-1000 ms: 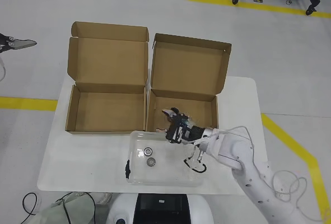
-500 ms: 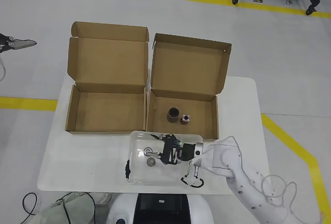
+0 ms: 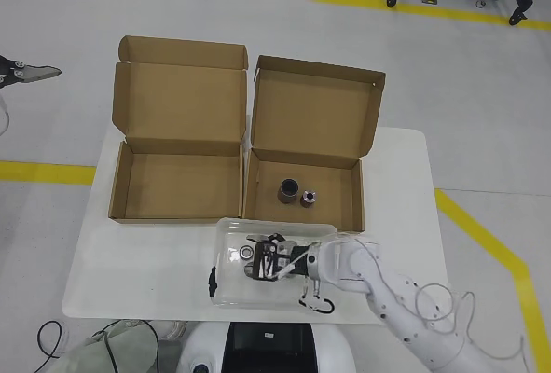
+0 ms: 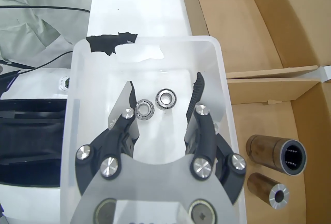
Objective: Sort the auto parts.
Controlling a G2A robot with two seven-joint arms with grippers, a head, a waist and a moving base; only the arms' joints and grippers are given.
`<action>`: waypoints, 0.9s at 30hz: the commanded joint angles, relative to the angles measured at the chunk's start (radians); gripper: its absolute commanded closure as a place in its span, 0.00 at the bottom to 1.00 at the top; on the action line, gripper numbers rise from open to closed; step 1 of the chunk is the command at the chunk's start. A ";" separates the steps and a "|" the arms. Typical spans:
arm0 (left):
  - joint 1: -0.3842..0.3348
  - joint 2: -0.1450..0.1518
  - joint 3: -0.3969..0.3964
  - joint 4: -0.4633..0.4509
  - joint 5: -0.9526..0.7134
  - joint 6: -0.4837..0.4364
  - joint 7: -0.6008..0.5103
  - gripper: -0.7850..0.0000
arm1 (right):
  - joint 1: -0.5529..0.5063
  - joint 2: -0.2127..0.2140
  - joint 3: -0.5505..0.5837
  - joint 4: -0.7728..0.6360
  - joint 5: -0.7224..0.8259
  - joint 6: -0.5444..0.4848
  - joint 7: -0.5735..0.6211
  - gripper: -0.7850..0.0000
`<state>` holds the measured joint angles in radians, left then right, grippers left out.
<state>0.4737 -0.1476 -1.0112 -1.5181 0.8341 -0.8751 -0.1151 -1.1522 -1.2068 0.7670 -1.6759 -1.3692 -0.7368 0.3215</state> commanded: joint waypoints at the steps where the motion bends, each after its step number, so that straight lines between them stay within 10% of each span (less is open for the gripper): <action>1: 0.000 0.000 0.000 0.000 0.000 0.000 0.000 0.00 | 0.010 -0.005 -0.014 0.019 -0.011 0.013 0.010 0.52; 27: 0.000 0.000 0.000 0.000 0.000 0.000 0.000 0.00 | 0.048 -0.029 -0.071 0.078 -0.046 0.067 0.014 0.88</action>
<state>0.4737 -0.1476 -1.0112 -1.5181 0.8341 -0.8751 -0.1151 -1.1046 -1.2353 0.6959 -1.5978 -1.4151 -0.6696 0.3354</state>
